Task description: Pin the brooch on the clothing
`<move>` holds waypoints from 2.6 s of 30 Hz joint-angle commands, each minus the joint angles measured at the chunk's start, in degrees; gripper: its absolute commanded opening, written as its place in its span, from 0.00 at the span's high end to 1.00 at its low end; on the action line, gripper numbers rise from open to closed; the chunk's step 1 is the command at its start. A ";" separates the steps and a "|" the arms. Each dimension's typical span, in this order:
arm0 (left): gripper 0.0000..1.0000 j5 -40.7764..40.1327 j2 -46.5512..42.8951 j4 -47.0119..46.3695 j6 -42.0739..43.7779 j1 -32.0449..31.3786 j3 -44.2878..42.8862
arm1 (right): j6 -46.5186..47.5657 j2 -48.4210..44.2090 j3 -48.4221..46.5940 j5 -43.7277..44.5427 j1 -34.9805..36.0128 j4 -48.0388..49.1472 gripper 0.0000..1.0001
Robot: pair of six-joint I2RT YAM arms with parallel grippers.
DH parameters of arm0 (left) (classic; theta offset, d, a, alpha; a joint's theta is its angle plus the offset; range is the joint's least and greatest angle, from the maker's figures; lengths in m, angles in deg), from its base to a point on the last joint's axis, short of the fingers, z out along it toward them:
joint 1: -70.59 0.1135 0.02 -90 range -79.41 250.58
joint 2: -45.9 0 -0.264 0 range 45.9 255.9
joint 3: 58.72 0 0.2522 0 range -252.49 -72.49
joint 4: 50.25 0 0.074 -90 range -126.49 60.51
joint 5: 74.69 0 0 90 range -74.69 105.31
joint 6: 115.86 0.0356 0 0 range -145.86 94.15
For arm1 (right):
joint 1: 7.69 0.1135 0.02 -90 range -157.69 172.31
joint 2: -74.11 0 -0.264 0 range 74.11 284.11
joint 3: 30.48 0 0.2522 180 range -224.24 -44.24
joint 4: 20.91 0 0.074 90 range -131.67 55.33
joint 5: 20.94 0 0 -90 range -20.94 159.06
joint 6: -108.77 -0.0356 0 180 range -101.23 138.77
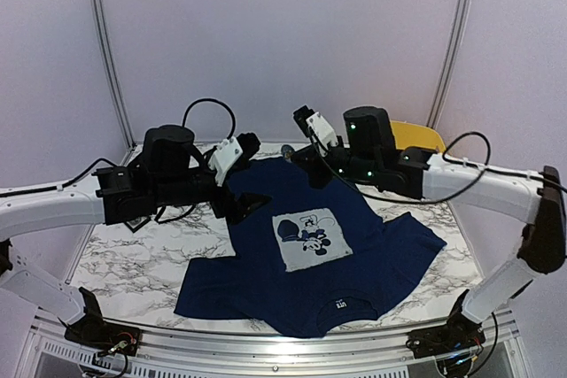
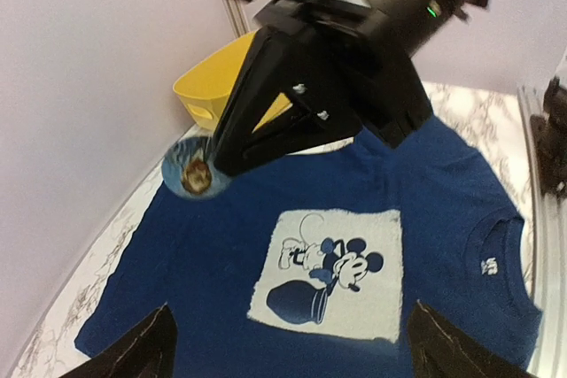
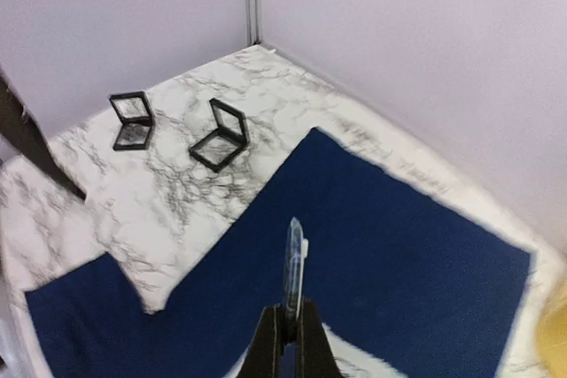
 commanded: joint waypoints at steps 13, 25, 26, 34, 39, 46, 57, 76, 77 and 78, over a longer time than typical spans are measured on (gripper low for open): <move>0.34 22.04 -0.46 3.35 -30.32 6.36 -12.96 | 115.06 -14.54 26.76 20.80 9.78 59.50 1.00; 0.39 30.56 3.18 -9.34 -41.30 9.44 -14.19 | 126.01 -14.92 24.45 19.05 12.29 54.39 1.00; 0.40 31.15 3.69 -9.27 -41.89 9.92 -14.67 | 126.06 -15.24 24.33 18.43 12.41 53.20 1.00; 0.38 33.07 9.70 -3.52 -42.94 11.60 -19.73 | 125.10 -16.41 24.47 17.25 13.15 49.54 1.00; 0.33 34.43 7.90 -10.70 -42.97 11.22 -16.14 | 120.88 -13.33 24.07 22.37 13.55 58.83 1.00; 0.14 22.41 0.55 -35.75 -48.20 9.73 -2.49 | 127.47 1.10 19.58 40.13 17.62 84.36 1.00; 0.57 15.71 2.79 -36.24 -51.22 8.99 -2.72 | 126.54 8.91 10.79 46.41 20.90 89.42 1.00; 0.74 21.08 7.04 -36.32 -52.49 8.36 -6.13 | 126.49 10.13 11.49 45.45 22.37 88.07 1.00; 0.79 20.77 6.94 -36.32 -52.34 8.40 -6.07 | 126.65 10.14 11.59 45.27 22.42 88.13 1.00; 0.84 20.48 6.81 -36.32 -52.10 8.37 -6.01 | 126.59 10.14 11.69 45.18 22.46 88.23 1.00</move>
